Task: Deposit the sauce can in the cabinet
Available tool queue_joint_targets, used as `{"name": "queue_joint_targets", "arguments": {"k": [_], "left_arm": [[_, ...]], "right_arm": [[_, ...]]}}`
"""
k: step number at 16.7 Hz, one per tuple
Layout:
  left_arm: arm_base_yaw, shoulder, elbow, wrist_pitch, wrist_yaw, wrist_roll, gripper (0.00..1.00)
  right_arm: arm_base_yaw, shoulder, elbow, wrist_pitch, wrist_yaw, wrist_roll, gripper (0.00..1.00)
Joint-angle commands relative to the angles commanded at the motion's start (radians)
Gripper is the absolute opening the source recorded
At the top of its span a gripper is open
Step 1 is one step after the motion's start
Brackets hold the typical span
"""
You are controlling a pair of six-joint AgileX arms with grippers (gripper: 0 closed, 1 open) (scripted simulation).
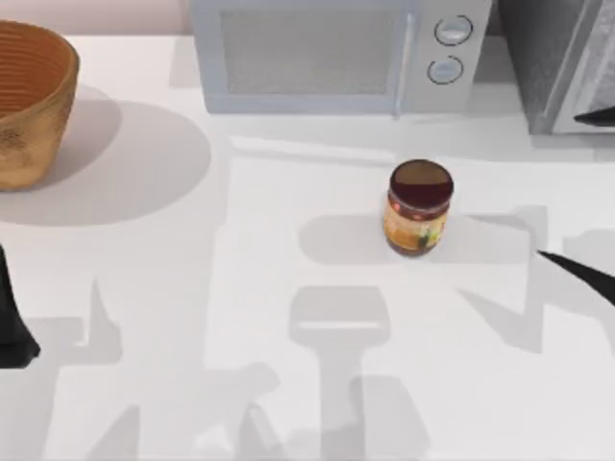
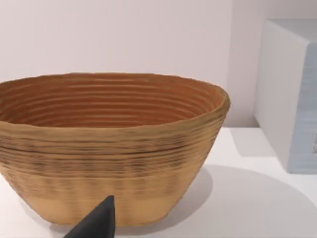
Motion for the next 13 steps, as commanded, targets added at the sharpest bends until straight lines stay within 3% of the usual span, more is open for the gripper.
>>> {"name": "queue_joint_targets", "arguments": {"k": [7, 13], "left_arm": [[0.000, 0.000, 0.000, 0.000, 0.000, 0.000, 1.00], [0.000, 0.000, 0.000, 0.000, 0.000, 0.000, 1.00]], "right_arm": [[0.025, 0.371, 0.255, 0.016, -0.251, 0.796, 1.00], [0.025, 0.685, 0.433, 0.022, -0.389, 1.437, 1.00]]}}
